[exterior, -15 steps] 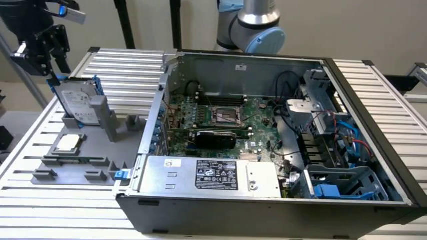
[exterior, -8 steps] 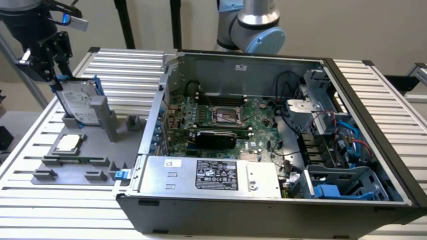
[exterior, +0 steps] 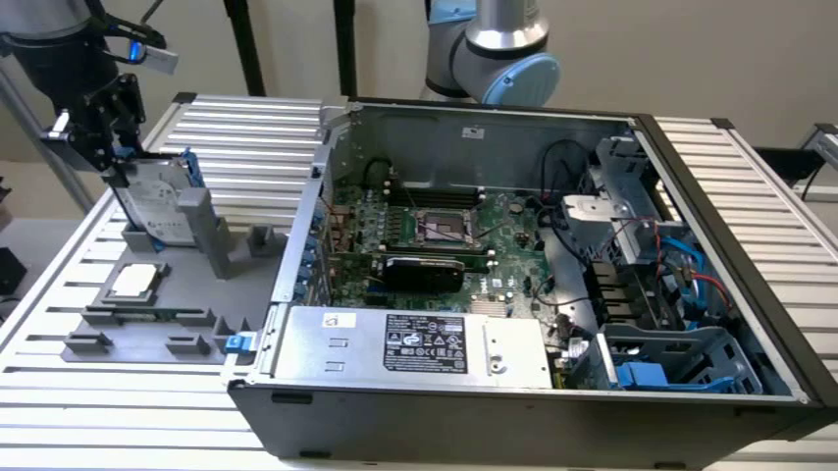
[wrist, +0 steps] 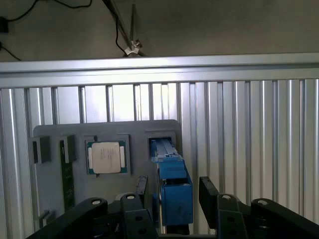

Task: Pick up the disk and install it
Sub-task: 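Pick up the disk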

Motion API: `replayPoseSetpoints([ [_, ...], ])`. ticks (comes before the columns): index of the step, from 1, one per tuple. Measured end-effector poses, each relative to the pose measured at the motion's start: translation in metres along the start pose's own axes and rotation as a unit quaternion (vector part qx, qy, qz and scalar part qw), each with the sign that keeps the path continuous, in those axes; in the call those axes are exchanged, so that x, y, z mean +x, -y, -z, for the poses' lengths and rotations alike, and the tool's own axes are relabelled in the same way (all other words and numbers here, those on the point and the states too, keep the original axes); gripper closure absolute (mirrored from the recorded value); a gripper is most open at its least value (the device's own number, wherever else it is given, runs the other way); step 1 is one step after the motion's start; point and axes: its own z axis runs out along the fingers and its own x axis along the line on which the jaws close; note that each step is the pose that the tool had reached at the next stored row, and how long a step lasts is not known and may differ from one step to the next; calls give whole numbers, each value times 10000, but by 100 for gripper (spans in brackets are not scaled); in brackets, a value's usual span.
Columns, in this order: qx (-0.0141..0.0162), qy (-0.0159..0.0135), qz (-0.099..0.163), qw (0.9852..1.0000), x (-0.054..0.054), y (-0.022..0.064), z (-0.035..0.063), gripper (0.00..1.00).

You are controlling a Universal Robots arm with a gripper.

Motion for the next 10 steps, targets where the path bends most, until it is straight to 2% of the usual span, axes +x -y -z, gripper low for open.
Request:
replayPoseSetpoints([
  [4, -1, -1, 37, 10000, 1, -4, -63, 46],
  [10, -2, -5, 122, 9999, 2, -12, -103, 46],
])
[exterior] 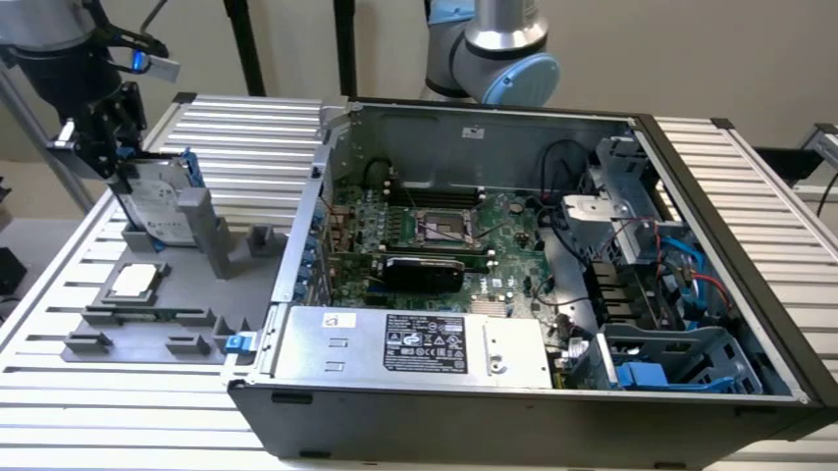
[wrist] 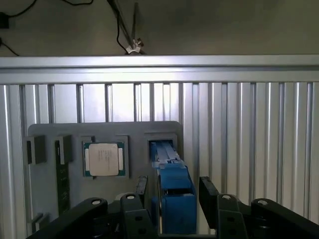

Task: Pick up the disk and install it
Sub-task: 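Pick up the disk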

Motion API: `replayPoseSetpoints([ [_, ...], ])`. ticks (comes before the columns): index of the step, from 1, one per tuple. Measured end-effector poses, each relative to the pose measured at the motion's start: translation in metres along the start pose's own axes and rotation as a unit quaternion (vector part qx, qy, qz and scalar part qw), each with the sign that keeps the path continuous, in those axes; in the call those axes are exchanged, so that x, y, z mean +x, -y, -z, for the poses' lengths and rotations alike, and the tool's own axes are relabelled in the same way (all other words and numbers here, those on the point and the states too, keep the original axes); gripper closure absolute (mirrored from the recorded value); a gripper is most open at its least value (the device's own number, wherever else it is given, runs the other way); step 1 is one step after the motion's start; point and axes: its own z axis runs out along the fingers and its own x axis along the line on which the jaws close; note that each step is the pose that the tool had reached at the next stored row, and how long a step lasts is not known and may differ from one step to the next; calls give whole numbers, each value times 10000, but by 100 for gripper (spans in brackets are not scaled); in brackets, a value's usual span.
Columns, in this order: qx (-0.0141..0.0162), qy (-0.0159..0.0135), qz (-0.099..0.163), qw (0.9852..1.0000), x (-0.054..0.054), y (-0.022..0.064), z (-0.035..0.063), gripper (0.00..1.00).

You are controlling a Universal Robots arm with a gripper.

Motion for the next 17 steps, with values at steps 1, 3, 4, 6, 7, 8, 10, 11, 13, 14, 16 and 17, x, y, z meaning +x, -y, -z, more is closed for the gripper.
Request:
replayPoseSetpoints([
  [1, -1, -1, 12, 10000, 0, -1, -1, 46],
  [3, -1, -4, 29, 10000, 0, 0, -3, 46],
  [4, 0, -5, 33, 10000, 0, -1, -4, 46],
  [6, 0, -5, 35, 10000, 0, -1, -5, 46],
  [7, 0, -6, 36, 10000, 0, -1, -6, 46],
  [8, 1, -7, 37, 10000, 0, 0, -6, 46],
  [10, 0, -11, 37, 10000, 0, -1, -7, 49],
  [11, 0, -15, 38, 10000, 0, -1, -8, 49],
  [13, 1, -26, 40, 10000, 0, -1, -9, 55],
  [14, 1, -31, 41, 10000, 0, -1, -10, 55],
  [16, 1, -47, 45, 10000, 0, 0, -14, 55],
  [17, 1, -56, 49, 10000, 0, 0, -16, 55],
])
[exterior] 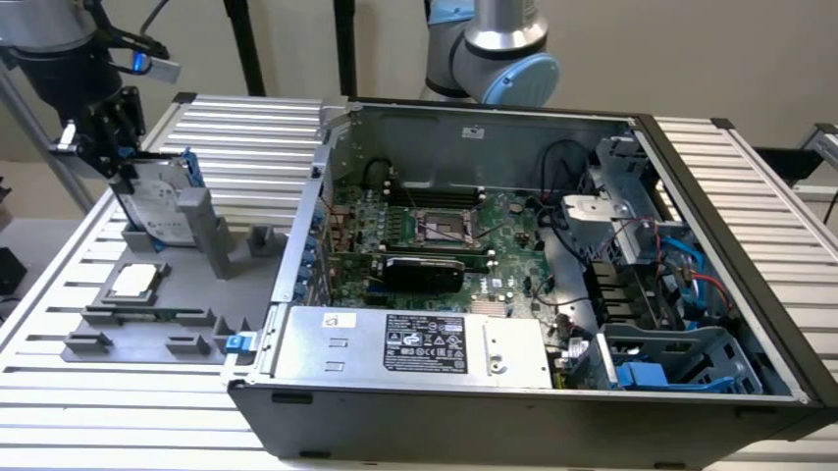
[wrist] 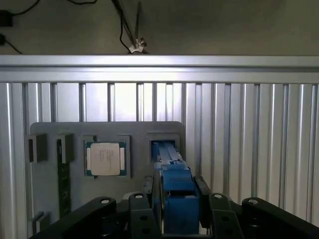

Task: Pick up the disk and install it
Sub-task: 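Pick up the disk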

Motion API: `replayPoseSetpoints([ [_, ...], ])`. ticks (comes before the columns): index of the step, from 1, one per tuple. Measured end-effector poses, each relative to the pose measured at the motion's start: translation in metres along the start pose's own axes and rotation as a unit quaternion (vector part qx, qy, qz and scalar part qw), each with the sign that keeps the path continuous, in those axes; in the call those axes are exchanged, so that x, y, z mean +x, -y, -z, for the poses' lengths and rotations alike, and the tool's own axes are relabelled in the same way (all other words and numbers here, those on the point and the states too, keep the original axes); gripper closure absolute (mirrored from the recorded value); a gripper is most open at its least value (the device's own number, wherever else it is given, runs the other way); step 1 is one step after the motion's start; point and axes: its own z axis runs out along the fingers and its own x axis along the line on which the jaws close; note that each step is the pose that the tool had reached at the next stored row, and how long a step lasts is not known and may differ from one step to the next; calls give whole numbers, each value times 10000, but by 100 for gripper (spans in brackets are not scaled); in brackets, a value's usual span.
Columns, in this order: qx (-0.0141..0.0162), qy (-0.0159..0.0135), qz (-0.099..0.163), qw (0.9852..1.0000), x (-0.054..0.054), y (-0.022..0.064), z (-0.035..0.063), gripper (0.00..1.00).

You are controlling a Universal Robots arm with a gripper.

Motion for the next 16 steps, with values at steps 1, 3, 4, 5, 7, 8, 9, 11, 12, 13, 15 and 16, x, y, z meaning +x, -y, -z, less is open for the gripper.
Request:
replayPoseSetpoints([
  [1, 0, -9, 4, 10000, 0, 0, -1, 55],
  [3, -1, -24, 13, 10000, -1, 0, -4, 55],
  [4, -1, -30, 18, 10000, -1, 0, -5, 55],
  [5, -1, -35, 21, 10000, -1, 0, -6, 55],
  [7, 0, -40, 25, 10000, -2, 0, -7, 55],
  [8, 1, -41, 26, 10000, -3, 0, -8, 55],
  [9, 1, -43, 28, 10000, -4, 0, -8, 57],
  [11, 0, -45, 29, 10000, -7, 0, -7, 64],
  [12, 0, -46, 29, 10000, -8, 0, -7, 68],
  [13, 0, -47, 30, 10000, -8, 0, -7, 68],
  [15, 0, -48, 30, 10000, -8, 0, -7, 68],
  [16, 0, -48, 30, 10000, -8, 0, -7, 68],
])
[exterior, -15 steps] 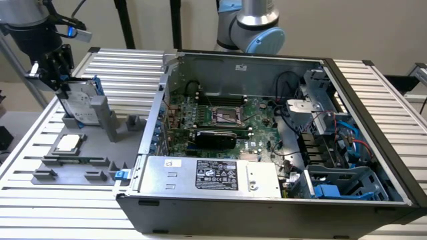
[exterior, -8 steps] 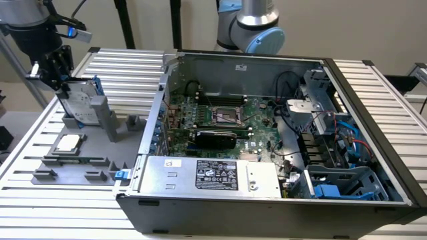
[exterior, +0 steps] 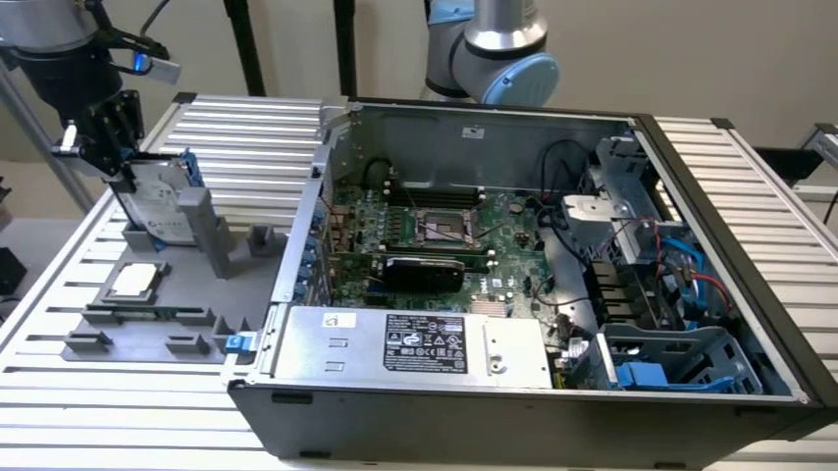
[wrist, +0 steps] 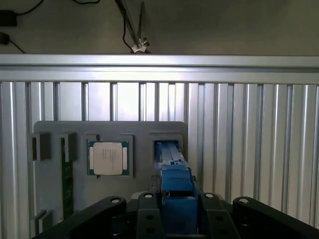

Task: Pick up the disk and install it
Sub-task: 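Pick up the disk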

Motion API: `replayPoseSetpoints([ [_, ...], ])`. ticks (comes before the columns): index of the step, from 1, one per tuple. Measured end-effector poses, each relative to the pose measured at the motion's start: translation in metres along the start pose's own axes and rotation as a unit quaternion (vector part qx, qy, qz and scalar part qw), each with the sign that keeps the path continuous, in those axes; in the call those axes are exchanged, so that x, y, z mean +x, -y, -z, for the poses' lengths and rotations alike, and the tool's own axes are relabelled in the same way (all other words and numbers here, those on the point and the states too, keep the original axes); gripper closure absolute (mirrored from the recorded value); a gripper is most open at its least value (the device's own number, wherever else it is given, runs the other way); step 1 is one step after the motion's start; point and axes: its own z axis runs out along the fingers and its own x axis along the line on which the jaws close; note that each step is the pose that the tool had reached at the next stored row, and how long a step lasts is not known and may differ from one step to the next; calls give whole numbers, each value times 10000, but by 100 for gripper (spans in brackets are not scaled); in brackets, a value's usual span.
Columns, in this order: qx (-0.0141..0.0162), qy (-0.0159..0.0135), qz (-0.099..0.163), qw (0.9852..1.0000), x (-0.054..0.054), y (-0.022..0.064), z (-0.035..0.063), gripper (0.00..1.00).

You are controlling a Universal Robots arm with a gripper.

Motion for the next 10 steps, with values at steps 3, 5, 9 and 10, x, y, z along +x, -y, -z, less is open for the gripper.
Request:
replayPoseSetpoints([
  [3, 0, 0, 0, 10000, 1, 0, 0, 68],
  [5, 0, 0, 0, 10000, 2, 0, 0, 68],
  [9, 0, 0, 0, 10000, 6, 0, 0, 68],
  [10, 0, 0, 0, 10000, 8, 0, 0, 68],
])
